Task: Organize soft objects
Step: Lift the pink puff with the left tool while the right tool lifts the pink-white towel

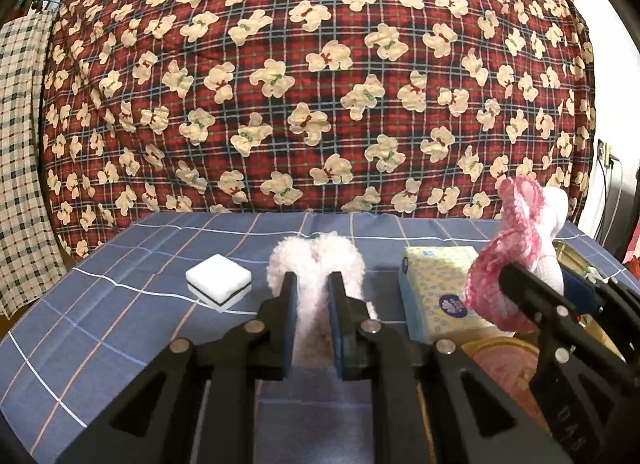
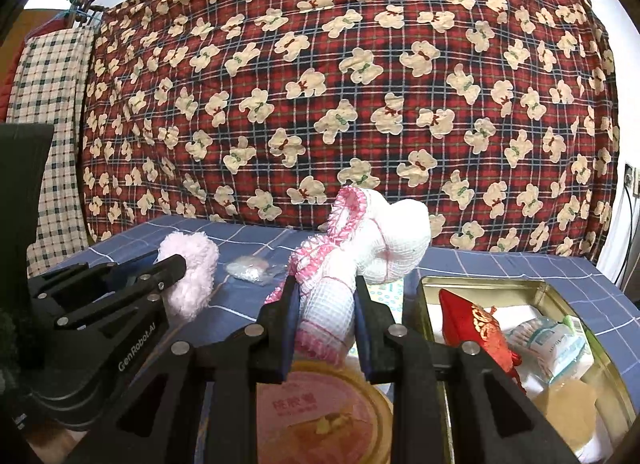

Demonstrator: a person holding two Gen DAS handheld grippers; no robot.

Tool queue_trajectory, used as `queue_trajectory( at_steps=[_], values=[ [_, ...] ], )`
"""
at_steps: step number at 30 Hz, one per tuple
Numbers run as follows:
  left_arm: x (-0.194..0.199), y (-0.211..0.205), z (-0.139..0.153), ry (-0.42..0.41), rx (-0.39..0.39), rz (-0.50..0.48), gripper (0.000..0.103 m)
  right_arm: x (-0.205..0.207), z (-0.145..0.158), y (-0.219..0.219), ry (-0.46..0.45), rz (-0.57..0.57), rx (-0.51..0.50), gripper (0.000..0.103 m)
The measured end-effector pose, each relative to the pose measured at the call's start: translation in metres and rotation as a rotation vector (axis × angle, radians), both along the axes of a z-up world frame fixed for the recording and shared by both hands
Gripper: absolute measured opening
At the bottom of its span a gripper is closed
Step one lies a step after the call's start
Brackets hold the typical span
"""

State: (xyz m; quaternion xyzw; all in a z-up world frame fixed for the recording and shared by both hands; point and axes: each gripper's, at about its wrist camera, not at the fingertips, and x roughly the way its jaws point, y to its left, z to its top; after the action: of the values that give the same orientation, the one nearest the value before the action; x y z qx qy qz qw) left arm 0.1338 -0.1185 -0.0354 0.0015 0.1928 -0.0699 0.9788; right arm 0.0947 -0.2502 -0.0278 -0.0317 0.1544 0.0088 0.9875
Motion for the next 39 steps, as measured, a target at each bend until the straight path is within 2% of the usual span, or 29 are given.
queue_trajectory(
  at_steps=[24,39],
  values=[
    [0.002,-0.028,-0.002,0.032,0.026,-0.057,0.013,-0.006,0.001,-0.02,-0.012,-0.047,0.034,0.028],
    [-0.007,-0.024,0.002,-0.018,-0.011,-0.035,0.013,-0.012,0.003,-0.023,-0.043,-0.039,0.048,0.028]
  ],
)
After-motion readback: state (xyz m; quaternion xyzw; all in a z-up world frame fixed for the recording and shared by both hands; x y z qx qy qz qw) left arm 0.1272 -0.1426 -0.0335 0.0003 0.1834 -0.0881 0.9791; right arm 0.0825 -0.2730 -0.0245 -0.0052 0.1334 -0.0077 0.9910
